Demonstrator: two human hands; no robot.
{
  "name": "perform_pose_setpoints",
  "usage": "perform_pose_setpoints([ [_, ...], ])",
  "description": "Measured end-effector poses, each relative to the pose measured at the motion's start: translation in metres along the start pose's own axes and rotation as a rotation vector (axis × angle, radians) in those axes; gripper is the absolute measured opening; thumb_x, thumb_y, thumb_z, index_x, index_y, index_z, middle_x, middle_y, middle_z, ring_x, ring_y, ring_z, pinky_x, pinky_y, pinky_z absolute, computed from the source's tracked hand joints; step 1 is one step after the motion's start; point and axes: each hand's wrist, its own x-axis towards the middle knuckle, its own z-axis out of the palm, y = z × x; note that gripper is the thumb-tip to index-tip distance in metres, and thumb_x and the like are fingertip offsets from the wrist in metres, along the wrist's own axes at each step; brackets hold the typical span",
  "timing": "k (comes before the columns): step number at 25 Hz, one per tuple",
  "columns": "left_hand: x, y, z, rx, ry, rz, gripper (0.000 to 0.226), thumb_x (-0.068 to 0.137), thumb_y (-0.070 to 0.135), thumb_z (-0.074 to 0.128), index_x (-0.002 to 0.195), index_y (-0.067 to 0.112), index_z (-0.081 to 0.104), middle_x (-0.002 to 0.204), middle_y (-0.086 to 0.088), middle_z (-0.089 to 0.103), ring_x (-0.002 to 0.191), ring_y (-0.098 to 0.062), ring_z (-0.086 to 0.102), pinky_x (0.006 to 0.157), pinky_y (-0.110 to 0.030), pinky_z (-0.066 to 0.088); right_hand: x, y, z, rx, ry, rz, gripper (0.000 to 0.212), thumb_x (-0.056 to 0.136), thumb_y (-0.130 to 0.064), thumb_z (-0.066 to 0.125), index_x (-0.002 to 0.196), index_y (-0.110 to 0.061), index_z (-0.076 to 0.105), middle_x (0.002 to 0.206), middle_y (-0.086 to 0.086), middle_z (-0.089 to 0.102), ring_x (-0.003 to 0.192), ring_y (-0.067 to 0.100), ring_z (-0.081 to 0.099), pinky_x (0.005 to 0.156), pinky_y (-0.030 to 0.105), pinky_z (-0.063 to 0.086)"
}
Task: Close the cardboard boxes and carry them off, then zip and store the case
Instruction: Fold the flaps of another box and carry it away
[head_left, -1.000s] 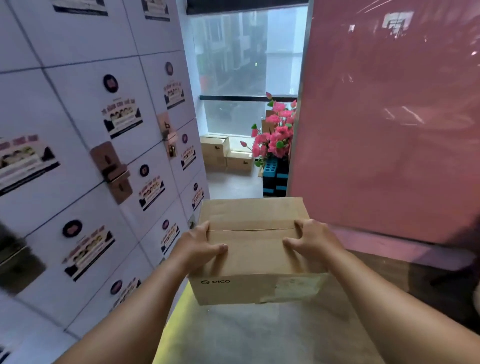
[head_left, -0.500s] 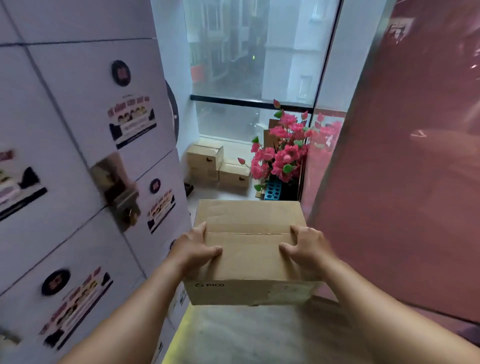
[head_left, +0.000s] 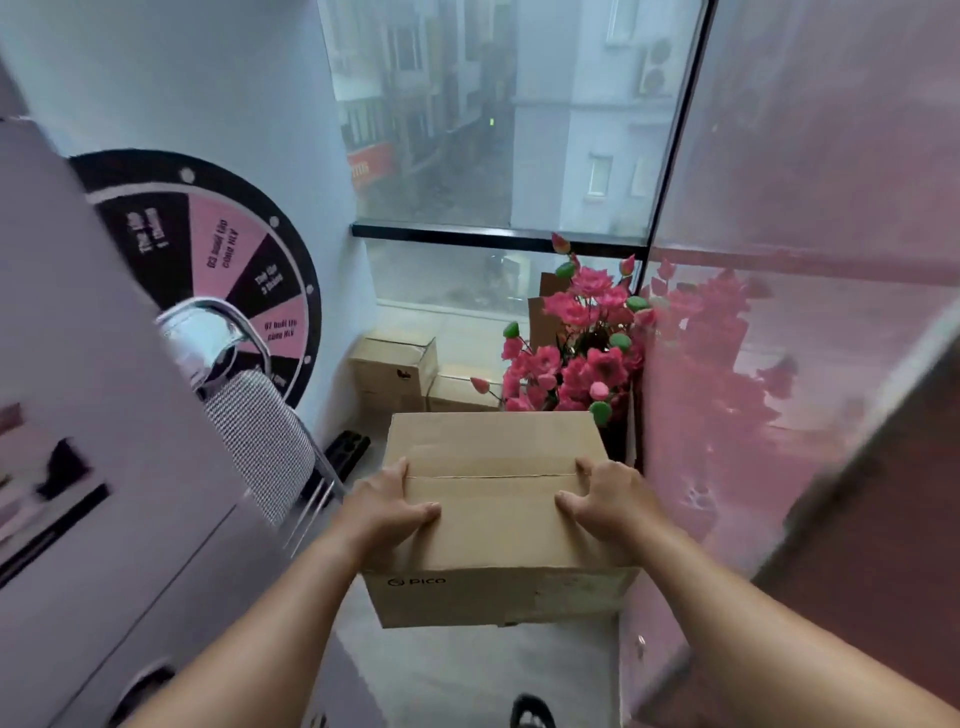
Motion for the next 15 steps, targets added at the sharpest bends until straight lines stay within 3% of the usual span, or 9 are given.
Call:
perform_pose_setpoints([
  [4,0.118,0.014,-0.019,-0.061,0.004,-0.077,0.073,0.074,0.046,0.073,0.139,0.026,0.049,0.128,-0.001,0.065,0.116,-0.022,0.06,0.096,-0.03,0.047,0.136,-0.02,-0.006,0.018,-0.041,0.006,0.05,0.083,-0.05,0.061,0.124,-0.023,0.061,0.118,0.011,0.064,0.107,0.032,0.062,0.088,0.038,0.051],
  [9,0.253,0.015,-0.044,-0.059,0.007,-0.15,0.074,0.071,0.048,0.07,0.138,0.029,0.047,0.125,0.001,0.065,0.112,-0.021,0.061,0.088,-0.027,0.046,0.277,-0.049,-0.009,0.03,-0.07,0.001,0.04,0.082,-0.046,0.062,0.115,-0.023,0.06,0.112,0.01,0.061,0.101,0.032,0.061,0.082,0.036,0.049],
  [15,0.432,-0.022,-0.073,-0.11,0.006,-0.166,0.08,0.071,0.049,0.073,0.142,0.029,0.043,0.128,0.002,0.063,0.113,-0.021,0.058,0.083,-0.024,0.039,0.449,-0.088,0.017,0.014,-0.101,-0.005,0.053,0.086,-0.048,0.061,0.131,-0.021,0.056,0.116,0.009,0.061,0.107,0.03,0.058,0.09,0.039,0.051],
])
